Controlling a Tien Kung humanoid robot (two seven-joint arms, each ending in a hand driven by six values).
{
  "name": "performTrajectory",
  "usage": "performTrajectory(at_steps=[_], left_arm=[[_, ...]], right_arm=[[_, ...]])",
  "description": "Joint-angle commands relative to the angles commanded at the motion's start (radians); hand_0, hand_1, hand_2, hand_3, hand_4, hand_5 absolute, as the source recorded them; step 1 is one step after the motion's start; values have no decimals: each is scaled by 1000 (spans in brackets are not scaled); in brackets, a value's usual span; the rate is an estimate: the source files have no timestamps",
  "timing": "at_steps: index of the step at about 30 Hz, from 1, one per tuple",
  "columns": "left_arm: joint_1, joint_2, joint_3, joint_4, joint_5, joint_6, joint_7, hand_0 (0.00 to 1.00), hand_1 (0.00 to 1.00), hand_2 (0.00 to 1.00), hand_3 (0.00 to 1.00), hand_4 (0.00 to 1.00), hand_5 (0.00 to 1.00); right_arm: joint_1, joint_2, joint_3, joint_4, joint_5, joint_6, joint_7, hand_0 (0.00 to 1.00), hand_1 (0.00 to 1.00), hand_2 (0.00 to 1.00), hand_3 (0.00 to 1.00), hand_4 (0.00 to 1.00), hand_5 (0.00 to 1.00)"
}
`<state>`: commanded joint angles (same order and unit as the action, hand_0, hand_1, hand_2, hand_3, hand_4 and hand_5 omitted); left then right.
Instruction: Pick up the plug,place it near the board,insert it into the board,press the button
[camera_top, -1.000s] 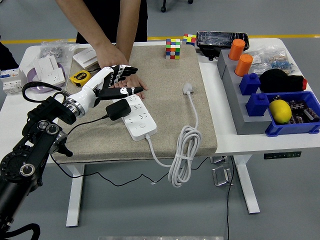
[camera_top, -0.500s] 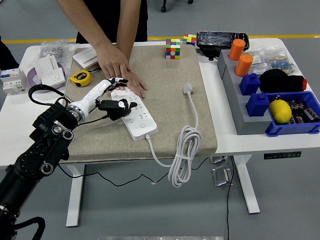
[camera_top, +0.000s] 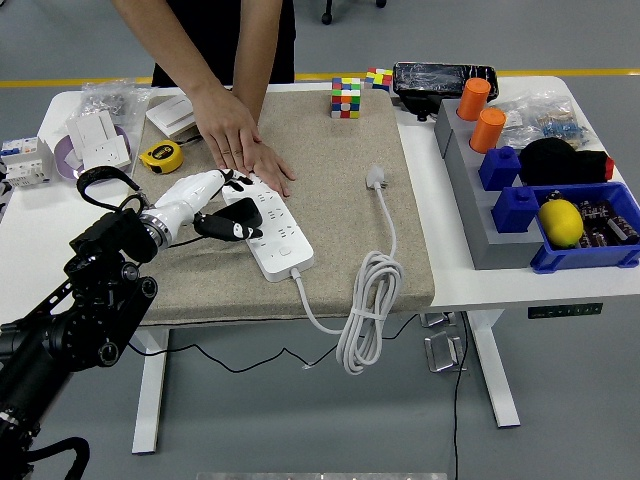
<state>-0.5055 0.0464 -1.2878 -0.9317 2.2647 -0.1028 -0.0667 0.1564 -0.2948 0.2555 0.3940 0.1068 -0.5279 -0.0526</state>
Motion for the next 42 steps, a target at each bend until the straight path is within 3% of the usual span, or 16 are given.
performTrajectory(at_steps=[3,4,9,10,33,34,39,40,42], left_arm=[[0,1,0,-1,4,2,0,744,764,677,746,998,339],[0,1,0,0,4,5,0,724,727,601,676,998,338],[-3,2,-2,2,4,11,-2,724,727,601,676,998,338],[-3,2,-2,3,4,14,-2,681,696,563,601,998,328],[-1,-3,-5,58,4,62,-14,591,642,517,552,998,298],[0,-3,-5,60,4,63,-13,542,579,445,471,839,199],[4,-2,-4,67,4,76,-16,542,579,445,471,839,199],[5,-1,-3,68,4,78,-16,485,476,401,385,689,111],[7,-2,-1,69,4,79,-15,485,476,401,385,689,111]], right_arm=[[0,0,1,0,0,1,0,819,783,753,742,998,998],[1,0,1,0,1,1,0,818,783,752,742,998,998],[4,0,4,0,1,1,1,818,783,752,742,998,998],[4,-1,4,0,1,1,1,818,783,752,742,998,998],[7,-3,5,0,1,0,2,818,783,752,742,998,998],[6,-2,4,0,1,0,2,818,783,753,743,998,998],[3,-2,3,0,1,0,2,818,783,753,743,998,998],[3,-2,3,0,1,0,2,818,783,753,743,998,998],[2,-2,2,0,2,0,2,818,783,753,743,998,998]])
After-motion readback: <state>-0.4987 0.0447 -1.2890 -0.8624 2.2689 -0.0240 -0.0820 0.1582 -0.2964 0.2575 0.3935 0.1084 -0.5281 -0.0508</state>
